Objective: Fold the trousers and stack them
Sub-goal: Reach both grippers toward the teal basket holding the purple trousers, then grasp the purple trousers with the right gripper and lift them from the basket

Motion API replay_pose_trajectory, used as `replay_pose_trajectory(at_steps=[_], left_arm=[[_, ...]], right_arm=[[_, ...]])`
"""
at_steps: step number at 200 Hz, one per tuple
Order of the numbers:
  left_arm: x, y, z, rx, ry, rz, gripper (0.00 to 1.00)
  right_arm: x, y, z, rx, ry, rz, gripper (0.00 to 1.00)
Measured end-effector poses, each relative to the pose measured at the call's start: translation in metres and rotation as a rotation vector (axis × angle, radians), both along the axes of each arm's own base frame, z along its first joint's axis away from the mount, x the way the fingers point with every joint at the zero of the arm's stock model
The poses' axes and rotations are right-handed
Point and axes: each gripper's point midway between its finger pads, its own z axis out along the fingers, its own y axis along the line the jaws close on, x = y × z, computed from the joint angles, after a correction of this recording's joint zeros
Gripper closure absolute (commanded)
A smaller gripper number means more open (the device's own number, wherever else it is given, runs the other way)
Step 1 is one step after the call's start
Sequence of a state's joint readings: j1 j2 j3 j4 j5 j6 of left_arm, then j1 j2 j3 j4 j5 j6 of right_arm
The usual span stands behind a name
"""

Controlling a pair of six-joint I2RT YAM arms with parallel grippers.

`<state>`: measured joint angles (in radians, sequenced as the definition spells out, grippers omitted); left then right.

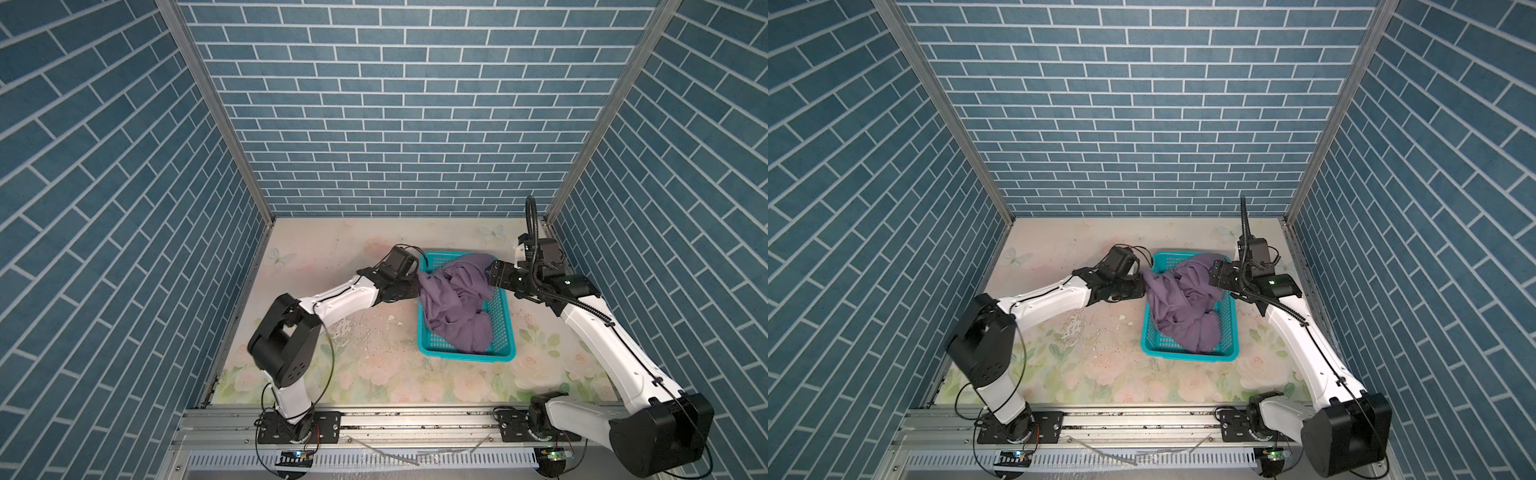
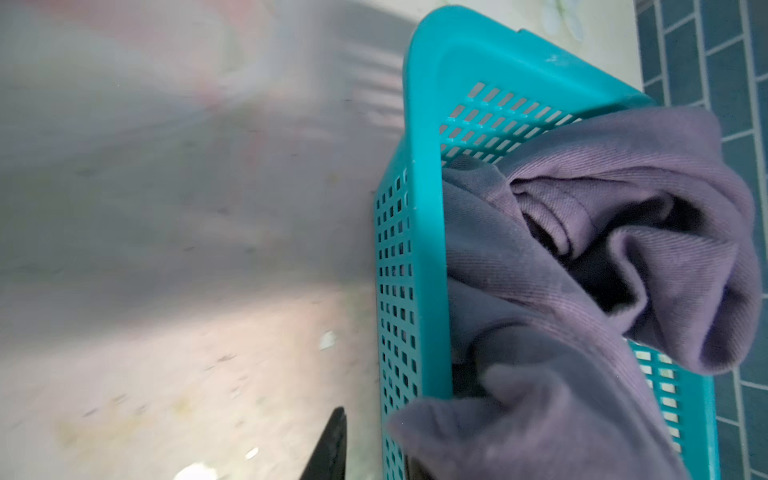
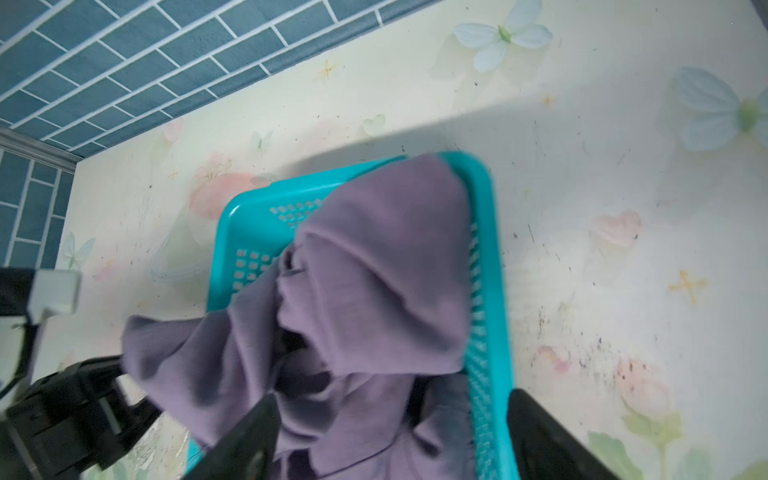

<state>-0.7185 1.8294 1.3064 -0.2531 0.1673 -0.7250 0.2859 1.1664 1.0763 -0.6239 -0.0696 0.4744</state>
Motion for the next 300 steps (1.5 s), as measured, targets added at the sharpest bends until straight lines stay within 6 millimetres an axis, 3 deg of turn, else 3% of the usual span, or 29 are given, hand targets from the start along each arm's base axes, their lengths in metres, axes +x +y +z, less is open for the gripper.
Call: replay_pose_trajectory(at_steps=[19,32,47,69,101,138,174,182,189,198,205,229,252,280,300], left_arm=[[0.006,-0.047,0.0,-0.057,0.003,-0.074,0.75],[0.006,-0.066,0.002,-0.085,0.006,-0.108,0.75],[0.002,-0.075,0.005,-0.099,0.011,-0.132,0.74],[0.0,-0.07,0.013,-0.088,0.004,-0.133,0.73],[-0.004,-0.034,0.035,-0.065,-0.028,-0.085,0.68],[-0.005,0.034,0.054,-0.016,-0.068,0.047,0.59],[-0.002,0.096,0.075,0.045,-0.111,0.188,0.54],[-0.001,0.108,0.084,0.052,-0.13,0.219,0.53],[-0.001,0.118,0.093,0.059,-0.15,0.246,0.51],[-0.001,0.129,0.103,0.063,-0.178,0.277,0.49],[-0.002,0.137,0.111,0.067,-0.199,0.298,0.47],[-0.009,0.16,0.13,0.087,-0.252,0.358,0.42],[-0.013,0.182,0.142,0.115,-0.284,0.422,0.35],[-0.018,0.206,0.154,0.149,-0.321,0.493,0.21],[-0.025,0.222,0.165,0.164,-0.357,0.54,0.07]], right_arm=[[-0.004,-0.003,-0.003,-0.012,0.018,-0.004,0.03],[-0.007,-0.004,-0.009,-0.023,0.039,-0.006,0.01],[-0.007,-0.006,-0.02,-0.045,0.073,-0.008,0.01],[-0.001,-0.009,-0.042,-0.086,0.133,-0.022,0.01],[0.011,-0.02,-0.087,-0.173,0.248,-0.064,0.01],[0.028,-0.031,-0.128,-0.202,0.322,-0.107,0.1],[0.048,-0.037,-0.148,-0.169,0.317,-0.133,0.31],[0.052,-0.037,-0.15,-0.169,0.311,-0.131,0.44],[0.054,-0.038,-0.151,-0.167,0.308,-0.13,0.62],[0.057,-0.038,-0.15,-0.169,0.301,-0.126,0.87],[0.06,-0.039,-0.149,-0.174,0.295,-0.123,1.0],[0.075,-0.049,-0.135,-0.19,0.27,-0.132,1.0],[0.094,-0.055,-0.106,-0.208,0.202,-0.129,1.0],[0.105,-0.051,-0.057,-0.226,0.103,-0.112,1.0],[0.106,-0.032,-0.006,-0.258,-0.003,-0.068,1.0]])
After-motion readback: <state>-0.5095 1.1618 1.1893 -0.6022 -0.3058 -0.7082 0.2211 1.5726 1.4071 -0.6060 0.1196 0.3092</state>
